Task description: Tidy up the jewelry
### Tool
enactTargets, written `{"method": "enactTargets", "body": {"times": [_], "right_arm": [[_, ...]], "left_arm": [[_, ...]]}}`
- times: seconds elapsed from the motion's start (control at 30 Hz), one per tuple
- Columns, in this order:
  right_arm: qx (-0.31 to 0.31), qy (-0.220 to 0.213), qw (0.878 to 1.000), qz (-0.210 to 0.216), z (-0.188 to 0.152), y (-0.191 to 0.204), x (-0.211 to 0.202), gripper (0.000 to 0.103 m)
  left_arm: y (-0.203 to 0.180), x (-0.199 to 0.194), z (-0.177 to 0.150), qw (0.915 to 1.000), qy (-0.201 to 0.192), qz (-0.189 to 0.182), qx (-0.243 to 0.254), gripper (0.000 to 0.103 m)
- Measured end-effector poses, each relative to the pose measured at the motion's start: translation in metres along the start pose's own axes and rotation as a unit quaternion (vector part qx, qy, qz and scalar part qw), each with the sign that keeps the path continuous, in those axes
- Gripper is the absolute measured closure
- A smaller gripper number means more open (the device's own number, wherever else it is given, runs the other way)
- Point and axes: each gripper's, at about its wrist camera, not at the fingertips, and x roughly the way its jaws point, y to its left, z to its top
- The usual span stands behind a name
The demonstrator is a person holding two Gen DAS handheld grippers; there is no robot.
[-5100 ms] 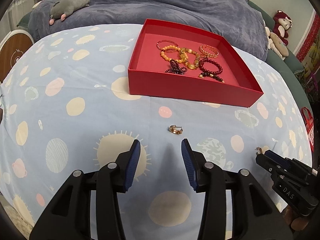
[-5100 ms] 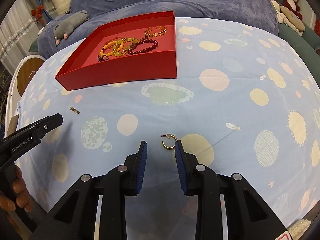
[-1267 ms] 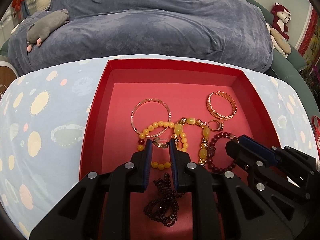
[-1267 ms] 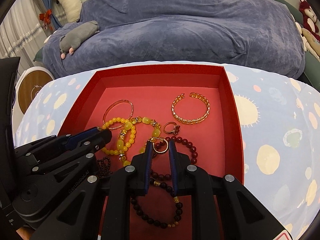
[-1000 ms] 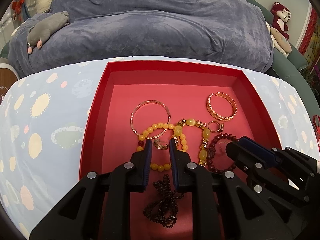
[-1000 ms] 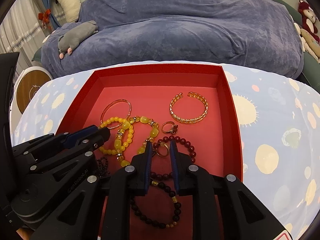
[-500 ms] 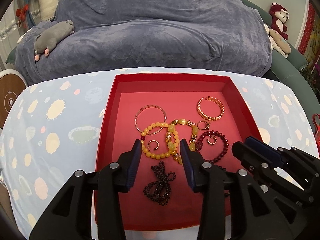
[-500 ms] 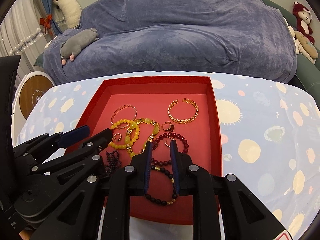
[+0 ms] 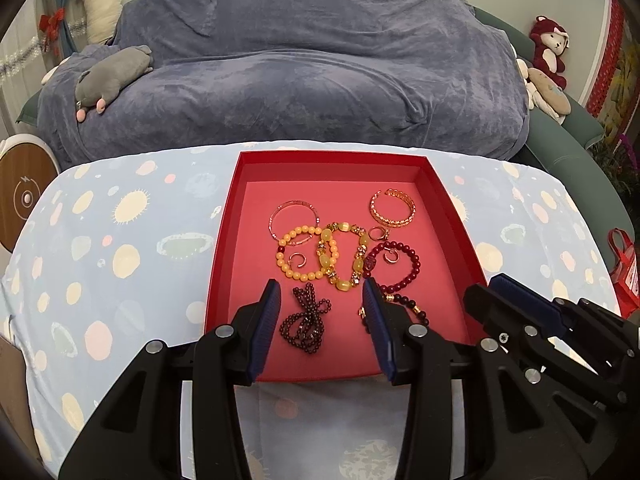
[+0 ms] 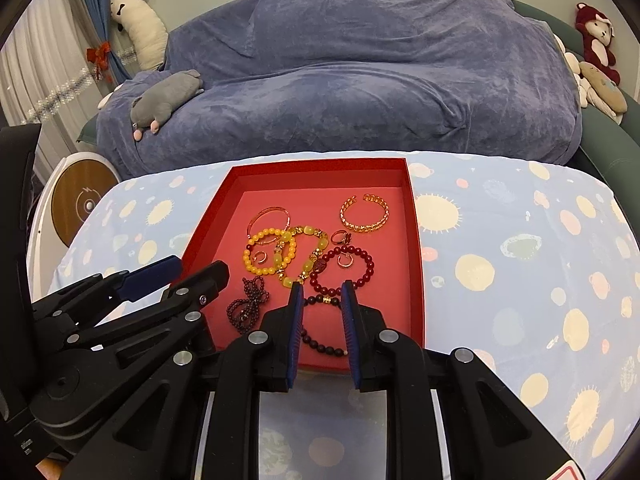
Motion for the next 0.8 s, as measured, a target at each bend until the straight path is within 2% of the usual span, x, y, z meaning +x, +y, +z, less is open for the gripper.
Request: {"method": "enactTargets", "body": {"times": [0.1,0.23,0.33,0.67,0.8], "right_arm": [[0.002,0.001,1.0,0.001,-0.007,0.002,-0.007,0.083],[-0.002,0.0,1.0,-0.008,-0.017,0.004,-0.016,0.081],[-0.002,0.001,1.0,-0.013,-0.026,0.006,-0.02,0.074],[-0.003,0.016,1.0,-0.026,-0.05,0.007,-0.018,0.074],[-0.002,0.019,0.999,-0.038,-0.056,0.006,-0.015,0.07]], "left_arm": [[0.0,-0.007,-0.007,1.0,0.001,-0.002,-0.003,0.062],[0.003,-0.017,-0.017,0.9999,-0.003,0.001,-0.01,0.054],[0.006,-0.021,-0.026,0.9998,0.0,-0.001,-0.018,0.054],[0.008,-0.017,-0.05,0.9995,0.019,0.001,-0.027,0.054],[0.006,-0.013,-0.055,0.9994,0.021,0.019,-0.019,0.052]]}}
